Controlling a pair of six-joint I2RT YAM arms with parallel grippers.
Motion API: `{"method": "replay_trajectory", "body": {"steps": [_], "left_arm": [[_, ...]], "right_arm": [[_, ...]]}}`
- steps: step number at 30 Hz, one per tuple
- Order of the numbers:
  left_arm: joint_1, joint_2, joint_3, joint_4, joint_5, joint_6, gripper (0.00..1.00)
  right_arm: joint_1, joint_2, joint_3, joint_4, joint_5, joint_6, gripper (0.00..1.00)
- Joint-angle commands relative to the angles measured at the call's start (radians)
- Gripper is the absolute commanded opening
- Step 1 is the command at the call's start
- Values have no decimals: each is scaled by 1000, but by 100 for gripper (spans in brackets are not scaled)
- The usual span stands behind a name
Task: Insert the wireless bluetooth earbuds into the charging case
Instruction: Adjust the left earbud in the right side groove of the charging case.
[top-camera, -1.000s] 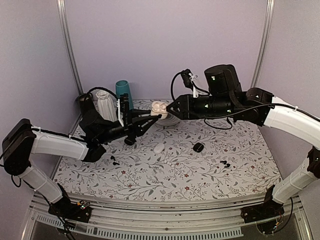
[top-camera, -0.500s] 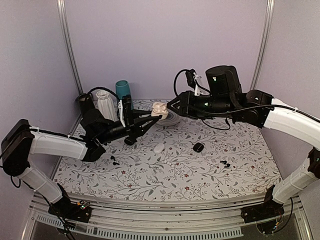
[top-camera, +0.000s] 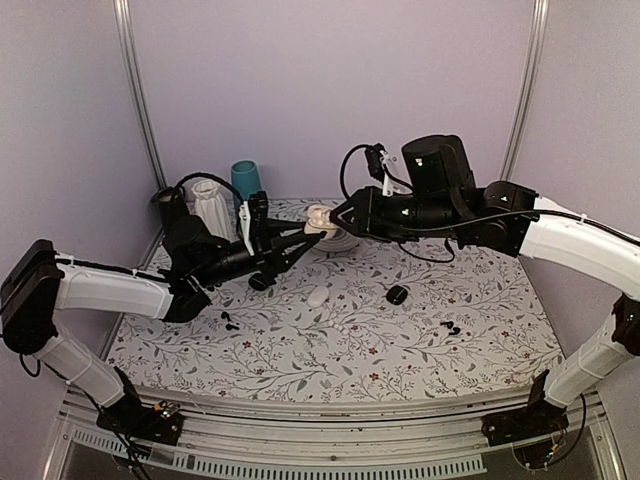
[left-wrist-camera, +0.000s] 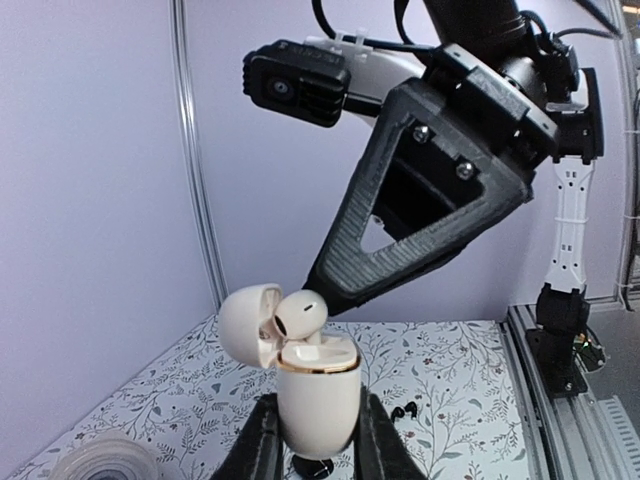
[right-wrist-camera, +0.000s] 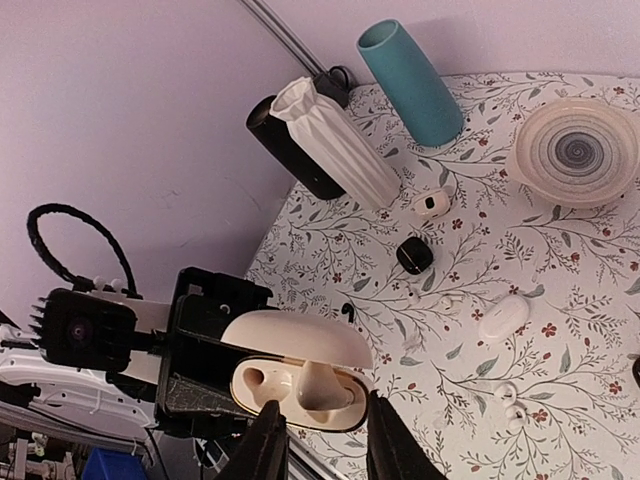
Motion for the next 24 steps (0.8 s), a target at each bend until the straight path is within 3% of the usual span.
{"method": "replay_trajectory", "body": {"steps": [1,19,24], "left_arm": [[-14,-25,28,-10,-4,28,0],[-15,-42,32,-54,46,32,0],[-15,-43,43,-69,60,24,0]], "right_arm": [[11,27,28,-10,17,9,27],[21,32,20,-5,67,-14,30],[23,34,16,-8,66,-31,25]]}}
